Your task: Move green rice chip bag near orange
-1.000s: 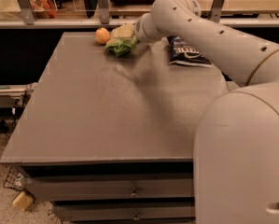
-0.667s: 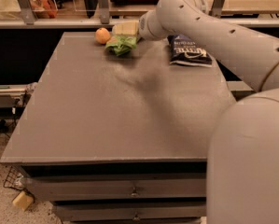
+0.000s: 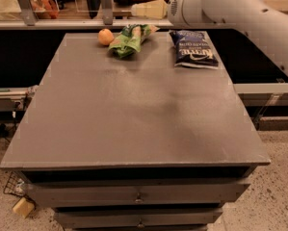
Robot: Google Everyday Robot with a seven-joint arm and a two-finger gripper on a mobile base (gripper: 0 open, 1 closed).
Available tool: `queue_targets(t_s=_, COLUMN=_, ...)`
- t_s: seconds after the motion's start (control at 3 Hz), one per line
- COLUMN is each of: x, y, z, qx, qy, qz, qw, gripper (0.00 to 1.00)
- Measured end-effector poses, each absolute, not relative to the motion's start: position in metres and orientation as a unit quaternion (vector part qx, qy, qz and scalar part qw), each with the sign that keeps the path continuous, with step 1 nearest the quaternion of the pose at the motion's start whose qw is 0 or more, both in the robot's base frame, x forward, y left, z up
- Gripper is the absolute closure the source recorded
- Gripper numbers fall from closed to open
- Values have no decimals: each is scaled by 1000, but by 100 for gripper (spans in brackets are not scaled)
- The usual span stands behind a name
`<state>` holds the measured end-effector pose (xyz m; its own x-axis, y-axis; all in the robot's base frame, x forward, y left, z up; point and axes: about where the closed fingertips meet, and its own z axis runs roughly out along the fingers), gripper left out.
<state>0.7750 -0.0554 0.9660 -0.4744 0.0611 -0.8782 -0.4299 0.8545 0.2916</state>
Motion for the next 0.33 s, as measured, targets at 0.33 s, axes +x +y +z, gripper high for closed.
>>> queue_targets(t_s=0.33, x=759, y=-61, z=975, qx=-114, qy=812, qz=268, qw=506, gripper=0)
